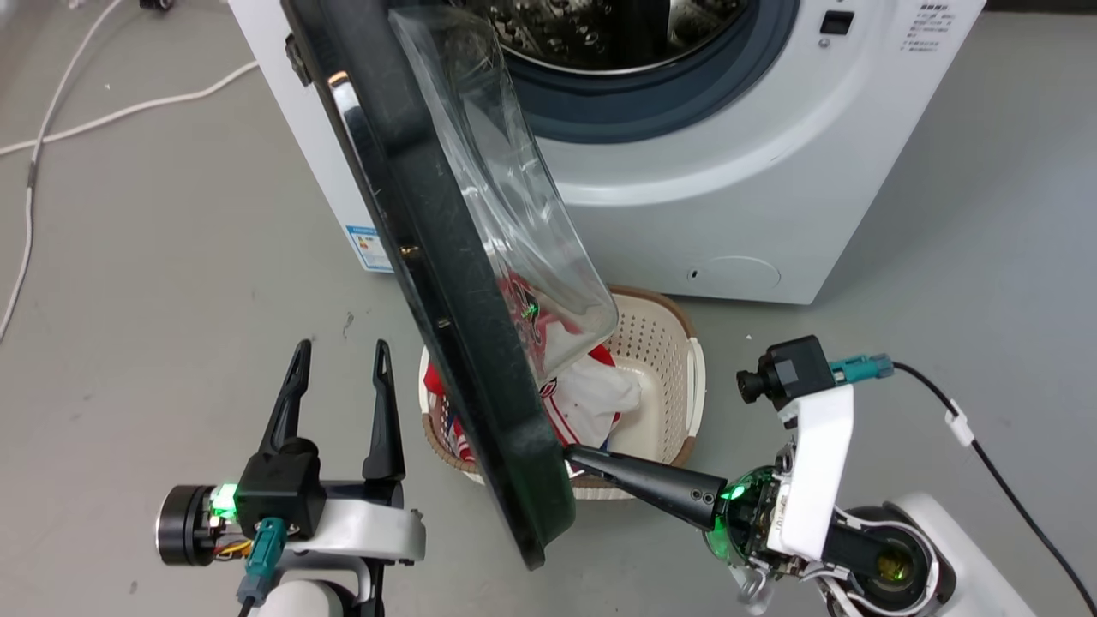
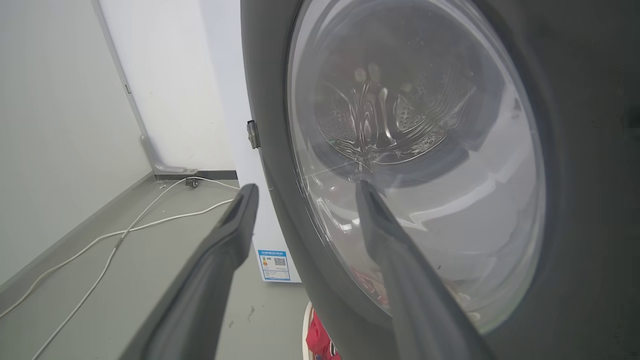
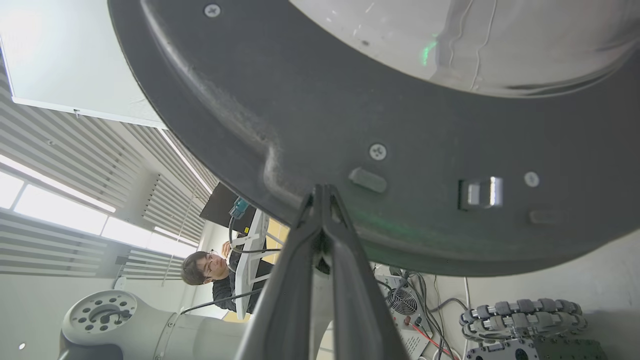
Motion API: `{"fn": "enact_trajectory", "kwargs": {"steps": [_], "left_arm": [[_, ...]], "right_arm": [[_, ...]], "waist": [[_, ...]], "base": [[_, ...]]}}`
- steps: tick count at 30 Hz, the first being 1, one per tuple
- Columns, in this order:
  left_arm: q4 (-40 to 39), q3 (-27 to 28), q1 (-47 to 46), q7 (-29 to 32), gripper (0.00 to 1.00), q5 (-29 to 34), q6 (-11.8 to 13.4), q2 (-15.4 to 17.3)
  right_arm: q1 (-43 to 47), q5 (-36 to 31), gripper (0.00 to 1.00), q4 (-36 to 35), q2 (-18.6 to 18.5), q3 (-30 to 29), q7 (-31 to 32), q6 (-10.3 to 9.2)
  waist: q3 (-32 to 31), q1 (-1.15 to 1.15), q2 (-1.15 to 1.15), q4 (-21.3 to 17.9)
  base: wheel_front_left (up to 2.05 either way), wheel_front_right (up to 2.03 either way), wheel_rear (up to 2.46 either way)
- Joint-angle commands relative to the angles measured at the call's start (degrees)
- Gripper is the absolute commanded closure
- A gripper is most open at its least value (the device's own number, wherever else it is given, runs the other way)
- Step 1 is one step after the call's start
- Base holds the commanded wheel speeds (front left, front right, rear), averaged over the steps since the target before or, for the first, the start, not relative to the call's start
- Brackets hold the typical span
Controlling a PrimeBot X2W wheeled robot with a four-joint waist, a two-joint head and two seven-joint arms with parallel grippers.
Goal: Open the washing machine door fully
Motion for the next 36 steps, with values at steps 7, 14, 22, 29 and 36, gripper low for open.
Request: {"fn": "enact_trajectory", "kwargs": {"steps": [7, 14, 22, 29, 36], "left_arm": [[0.37, 0.71, 2.88, -0.16, 0.0, 0.21, 0.09, -0.05], [0.08, 1.5, 4.05, -0.16, 0.0, 0.58, -0.14, -0.05], [0.18, 1.83, 5.02, -0.16, 0.0, 0.74, -0.2, -0.05], [0.13, 2.21, 6.52, -0.16, 0.0, 0.99, -0.05, -0.06], [0.22, 1.94, 7.3, -0.16, 0.0, 0.66, 0.15, -0.04]], "right_arm": [[4.24, -1.86, 0.87, -0.71, 1.08, -5.76, -7.78, 0.15], [7.45, -9.16, 0.0, -5.05, 0.28, -12.33, -18.61, 0.16], [11.04, -37.86, 0.0, -5.25, -2.79, -14.15, -48.5, 0.15], [13.77, -61.21, 0.0, -2.81, 0.61, -21.93, -53.19, 0.09], [17.78, -82.74, 0.0, -5.87, 6.1, -28.98, -53.2, 0.08]], "waist": [[-3.29, 0.01, 0.0, -1.01], [-4.47, 0.01, 0.0, -1.89], [-5.79, 0.01, 0.0, -2.64], [-7.81, 0.01, 0.0, -3.45], [-9.03, 0.01, 0.0, -3.59]], "base": [[0.0, 0.0, 0.0], [0.0, 0.0, 0.0], [0.0, 0.0, 0.0], [0.0, 0.0, 0.0], [0.0, 0.0, 0.0]]}}
